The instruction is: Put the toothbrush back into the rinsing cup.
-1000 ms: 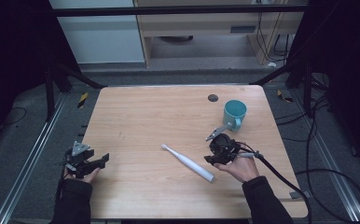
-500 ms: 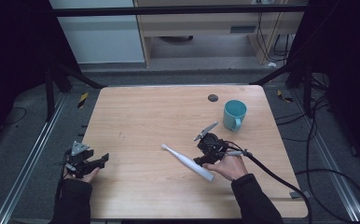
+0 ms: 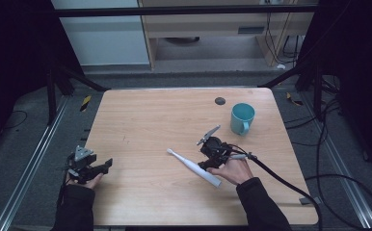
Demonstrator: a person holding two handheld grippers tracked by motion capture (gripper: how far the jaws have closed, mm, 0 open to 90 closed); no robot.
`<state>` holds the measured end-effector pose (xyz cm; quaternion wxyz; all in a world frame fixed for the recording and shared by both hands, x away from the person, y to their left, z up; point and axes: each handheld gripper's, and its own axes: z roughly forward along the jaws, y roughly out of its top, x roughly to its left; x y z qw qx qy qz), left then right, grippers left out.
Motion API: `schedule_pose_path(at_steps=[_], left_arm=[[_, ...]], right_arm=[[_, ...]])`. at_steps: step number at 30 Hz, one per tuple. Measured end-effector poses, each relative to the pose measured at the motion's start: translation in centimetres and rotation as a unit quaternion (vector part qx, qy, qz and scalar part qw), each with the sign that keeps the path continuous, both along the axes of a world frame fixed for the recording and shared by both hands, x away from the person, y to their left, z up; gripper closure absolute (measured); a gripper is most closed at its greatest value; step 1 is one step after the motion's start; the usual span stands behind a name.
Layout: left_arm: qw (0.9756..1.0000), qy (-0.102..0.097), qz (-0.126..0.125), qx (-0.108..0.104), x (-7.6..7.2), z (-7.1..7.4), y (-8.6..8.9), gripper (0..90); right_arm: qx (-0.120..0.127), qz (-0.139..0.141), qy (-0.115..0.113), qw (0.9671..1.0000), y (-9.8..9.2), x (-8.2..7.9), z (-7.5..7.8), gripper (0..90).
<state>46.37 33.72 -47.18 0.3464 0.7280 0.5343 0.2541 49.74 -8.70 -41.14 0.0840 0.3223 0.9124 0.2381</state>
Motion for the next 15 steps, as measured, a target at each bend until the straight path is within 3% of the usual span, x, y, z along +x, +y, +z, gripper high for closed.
schedule_pose_path(at_steps=[5,15], left_arm=[[1.0000,-0.002,-0.005,0.003,0.1,-0.1,0.0,31.6],[0.9998,-0.008,-0.010,0.015,0.1,-0.1,-0.1,32.4]], right_arm=[[0.008,0.003,0.002,1.0000,1.2,0.5,0.5,51.5],[-0.034,0.014,0.031,0.9989,2.7,0.6,-1.2,52.5]])
